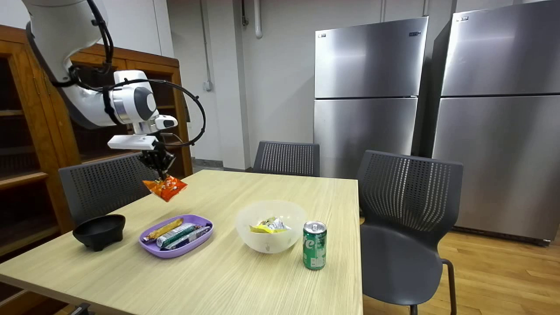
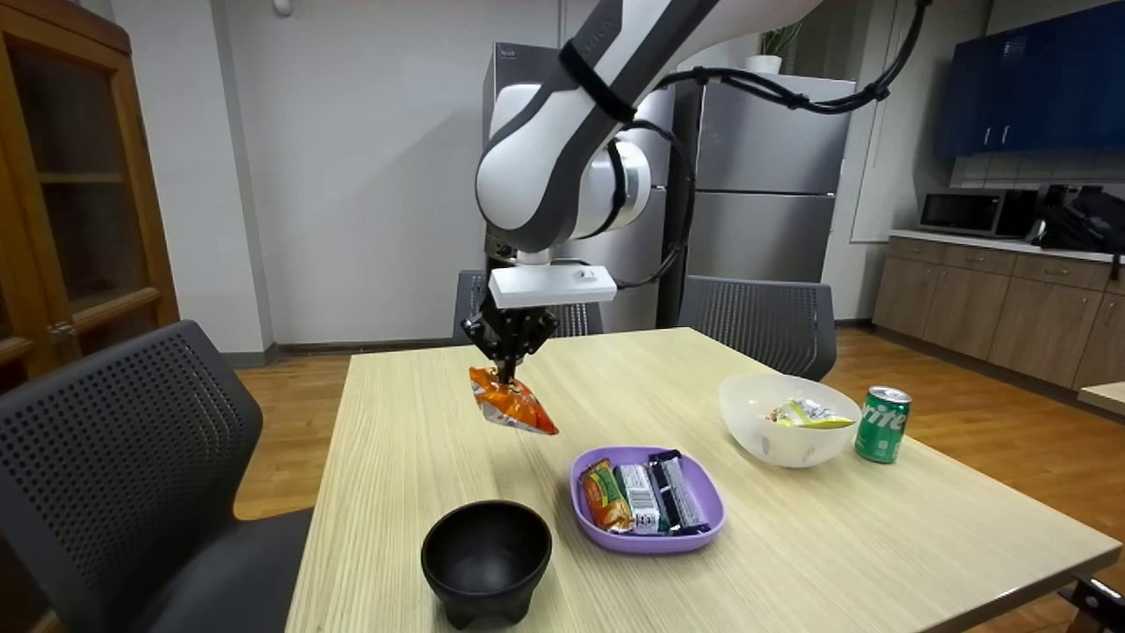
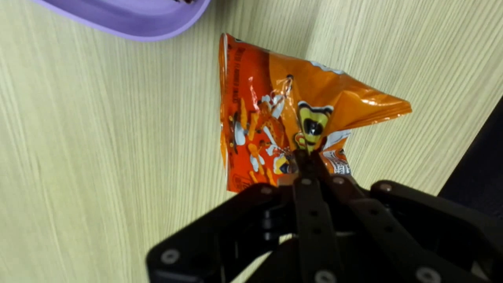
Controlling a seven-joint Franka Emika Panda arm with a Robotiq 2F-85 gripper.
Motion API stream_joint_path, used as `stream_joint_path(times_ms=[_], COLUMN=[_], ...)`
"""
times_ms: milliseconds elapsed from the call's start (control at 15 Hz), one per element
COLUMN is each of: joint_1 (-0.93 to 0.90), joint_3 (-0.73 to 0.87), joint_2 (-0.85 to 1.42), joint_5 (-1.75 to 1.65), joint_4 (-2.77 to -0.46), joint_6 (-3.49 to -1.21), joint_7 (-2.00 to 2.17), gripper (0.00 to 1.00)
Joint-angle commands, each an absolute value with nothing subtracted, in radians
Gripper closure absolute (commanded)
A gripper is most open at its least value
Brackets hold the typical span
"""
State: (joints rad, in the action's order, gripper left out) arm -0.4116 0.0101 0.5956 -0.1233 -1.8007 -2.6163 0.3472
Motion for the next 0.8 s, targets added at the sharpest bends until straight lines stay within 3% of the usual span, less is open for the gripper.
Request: stream_joint_path(times_ms=[0,733], joint_1=[-0.426,-0.388], joint_3=[0.051,0.158], joint_2=[0.492,0.336], joint_5=[-0.155,-0.243], joint_4=[-1.885,-2.054], joint_6=[-2.601,-2.62], joint_7=[0.437,0.627], gripper=[1.0,1.0])
